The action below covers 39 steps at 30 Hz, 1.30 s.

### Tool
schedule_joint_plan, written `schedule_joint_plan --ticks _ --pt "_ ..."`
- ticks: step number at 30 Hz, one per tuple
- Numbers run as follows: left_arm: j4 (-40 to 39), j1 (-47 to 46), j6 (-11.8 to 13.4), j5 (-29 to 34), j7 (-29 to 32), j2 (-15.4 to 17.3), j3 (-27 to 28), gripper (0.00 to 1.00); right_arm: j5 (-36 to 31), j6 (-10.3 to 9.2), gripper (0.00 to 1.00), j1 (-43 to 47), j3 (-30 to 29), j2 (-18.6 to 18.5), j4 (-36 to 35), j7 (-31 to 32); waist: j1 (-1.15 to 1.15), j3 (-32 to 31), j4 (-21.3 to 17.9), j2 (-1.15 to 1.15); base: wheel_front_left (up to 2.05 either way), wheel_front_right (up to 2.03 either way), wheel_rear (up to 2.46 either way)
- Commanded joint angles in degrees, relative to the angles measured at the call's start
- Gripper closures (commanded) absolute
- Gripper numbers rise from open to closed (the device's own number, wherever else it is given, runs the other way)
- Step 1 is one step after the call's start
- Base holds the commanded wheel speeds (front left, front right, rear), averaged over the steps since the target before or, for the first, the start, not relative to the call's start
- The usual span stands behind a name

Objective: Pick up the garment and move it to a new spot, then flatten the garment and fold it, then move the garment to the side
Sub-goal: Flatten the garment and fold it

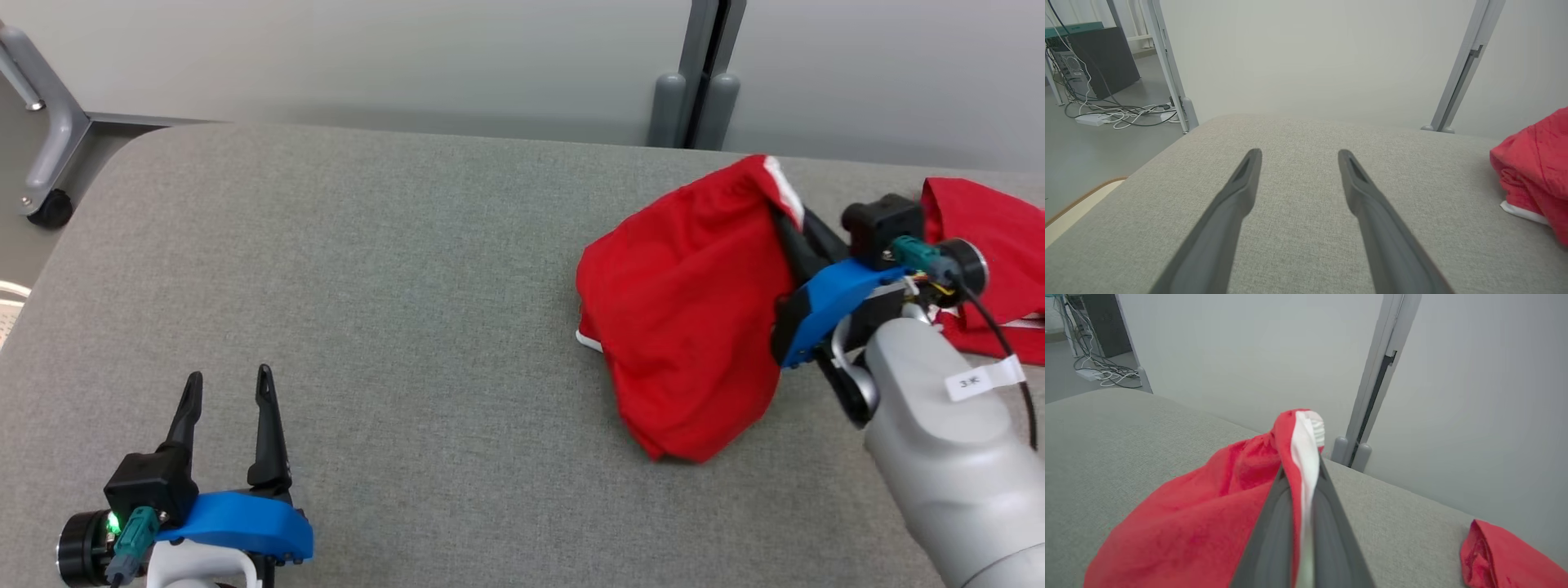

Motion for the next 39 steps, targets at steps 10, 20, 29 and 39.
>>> schedule_joint_plan --ticks 10,20,29,39 --pt "-1.9 1.7 0.8 -0.6 0.8 0.8 0.0 0.0 1.8 0.02 1.0 7.3 16.9 9.3 -12.2 -0.3 0.01 -1.3 0.7 0.01 0.0 0.0 0.0" --pt "-1.2 0.4 0.9 -0.9 0.5 0.5 -0.8 0.0 10.9 0.02 1.0 13.4 37.6 11.3 -18.7 0.5 0.01 -0.1 2.1 0.01 0.0 0.0 0.0" --pt "0.0 0.6 1.4 -1.3 -0.3 0.9 -0.5 0.0 13.5 0.02 0.0 13.5 40.1 11.2 -19.9 0.0 0.01 -1.0 0.3 0.01 0.0 0.0 0.0" --pt "-1.3 3.1 2.5 -1.9 -0.4 1.8 0.5 0.0 5.3 0.02 0.0 12.6 21.1 7.7 -20.0 -0.3 0.01 -1.9 -2.9 0.01 0.0 0.0 0.0"
